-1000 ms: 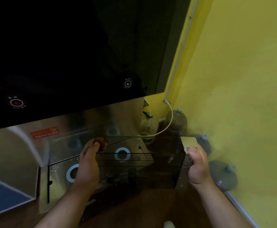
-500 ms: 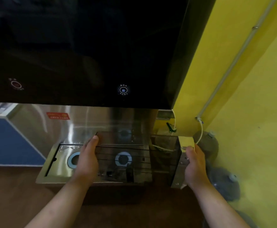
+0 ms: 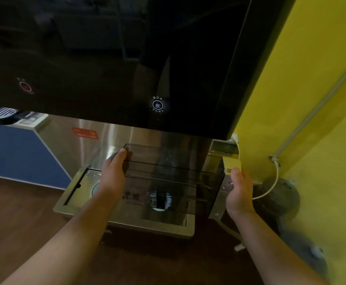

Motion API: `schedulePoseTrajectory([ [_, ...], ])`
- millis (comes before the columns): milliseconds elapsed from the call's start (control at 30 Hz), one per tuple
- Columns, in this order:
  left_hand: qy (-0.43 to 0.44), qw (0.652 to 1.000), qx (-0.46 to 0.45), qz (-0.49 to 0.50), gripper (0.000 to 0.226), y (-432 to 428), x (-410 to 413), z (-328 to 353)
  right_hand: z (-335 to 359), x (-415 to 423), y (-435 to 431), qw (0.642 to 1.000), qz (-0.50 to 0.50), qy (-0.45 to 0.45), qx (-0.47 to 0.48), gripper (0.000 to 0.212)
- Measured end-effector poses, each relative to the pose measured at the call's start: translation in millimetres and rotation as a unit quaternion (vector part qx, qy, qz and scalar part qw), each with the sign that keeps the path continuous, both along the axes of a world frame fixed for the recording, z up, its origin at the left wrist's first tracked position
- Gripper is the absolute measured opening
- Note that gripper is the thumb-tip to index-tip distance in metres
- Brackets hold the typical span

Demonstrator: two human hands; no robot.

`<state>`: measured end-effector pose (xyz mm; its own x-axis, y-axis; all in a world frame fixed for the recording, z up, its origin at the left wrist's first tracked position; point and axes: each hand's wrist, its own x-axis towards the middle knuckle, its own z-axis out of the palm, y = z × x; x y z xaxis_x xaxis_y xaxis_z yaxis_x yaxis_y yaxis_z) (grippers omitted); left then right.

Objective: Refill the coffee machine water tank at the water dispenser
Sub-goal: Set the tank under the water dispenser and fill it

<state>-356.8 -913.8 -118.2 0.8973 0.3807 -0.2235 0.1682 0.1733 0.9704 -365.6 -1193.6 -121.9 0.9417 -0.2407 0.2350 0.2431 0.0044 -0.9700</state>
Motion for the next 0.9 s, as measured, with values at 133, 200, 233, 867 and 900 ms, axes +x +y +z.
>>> schedulePoseTrajectory([
  [133, -0.004, 1.0, 0.001, 0.004, 0.041, 3, 10, 7, -4, 13, 5, 1.0, -0.024, -0.015, 0.011, 0.026],
  [200, -0.009, 1.0, 0.008, -0.009, 0.036, 3, 9, 12, -6, 18, 6, 0.999, -0.025, -0.018, 0.01, 0.029],
  [233, -0.013, 1.0, 0.011, -0.01, 0.029, 1, 5, 16, -7, 20, 6, 0.999, -0.028, -0.017, 0.007, 0.028],
  [867, -0.249, 0.754, 0.606, -0.054, 0.087, -58, -32, 82, 3, 34, 9, 1.0, -0.017, -0.013, 0.002, 0.022],
  [900, -0.242, 0.755, 0.607, -0.056, 0.089, -58, -30, 82, 4, 33, 9, 1.0, -0.015, -0.01, 0.0, 0.022],
])
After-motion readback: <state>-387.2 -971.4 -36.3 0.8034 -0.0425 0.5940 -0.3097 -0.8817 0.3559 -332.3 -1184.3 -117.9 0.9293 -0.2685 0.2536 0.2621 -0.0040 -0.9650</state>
